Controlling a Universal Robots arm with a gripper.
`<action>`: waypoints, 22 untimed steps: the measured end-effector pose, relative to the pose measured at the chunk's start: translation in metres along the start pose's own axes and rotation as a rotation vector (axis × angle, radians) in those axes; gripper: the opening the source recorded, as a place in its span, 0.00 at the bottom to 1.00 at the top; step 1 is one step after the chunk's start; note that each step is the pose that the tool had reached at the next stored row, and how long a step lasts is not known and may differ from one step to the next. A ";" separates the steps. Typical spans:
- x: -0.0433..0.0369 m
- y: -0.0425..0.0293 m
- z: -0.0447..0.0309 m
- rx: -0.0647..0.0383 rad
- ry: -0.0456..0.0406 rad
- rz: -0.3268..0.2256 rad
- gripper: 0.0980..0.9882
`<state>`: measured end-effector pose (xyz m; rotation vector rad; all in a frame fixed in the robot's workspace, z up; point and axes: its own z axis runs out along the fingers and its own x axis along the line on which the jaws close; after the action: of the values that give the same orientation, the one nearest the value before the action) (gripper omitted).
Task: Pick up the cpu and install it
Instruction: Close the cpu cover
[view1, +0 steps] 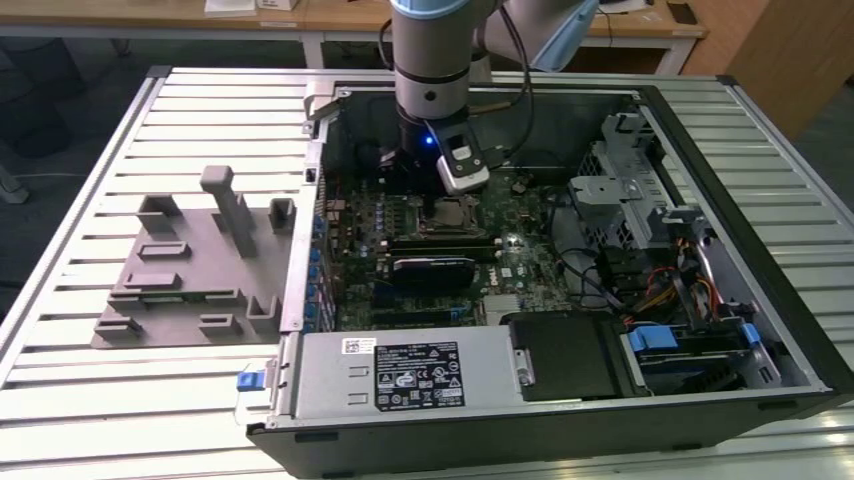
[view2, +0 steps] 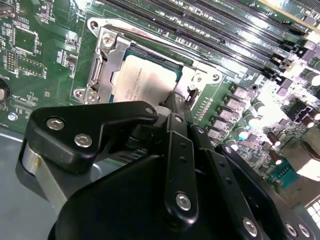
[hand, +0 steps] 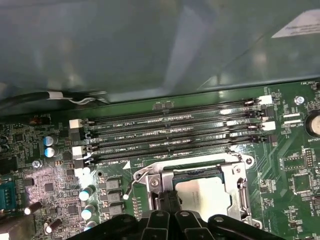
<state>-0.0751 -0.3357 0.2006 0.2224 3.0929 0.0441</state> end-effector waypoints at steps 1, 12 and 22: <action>0.0000 0.0000 -0.0017 0.000 0.0002 0.000 0.01; -0.0009 0.0007 -0.0273 0.000 -0.0019 0.000 0.01; -0.0051 0.0015 -0.0333 0.000 -0.0032 0.000 0.01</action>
<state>-0.0713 -0.3358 0.2340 0.2223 3.0897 0.0440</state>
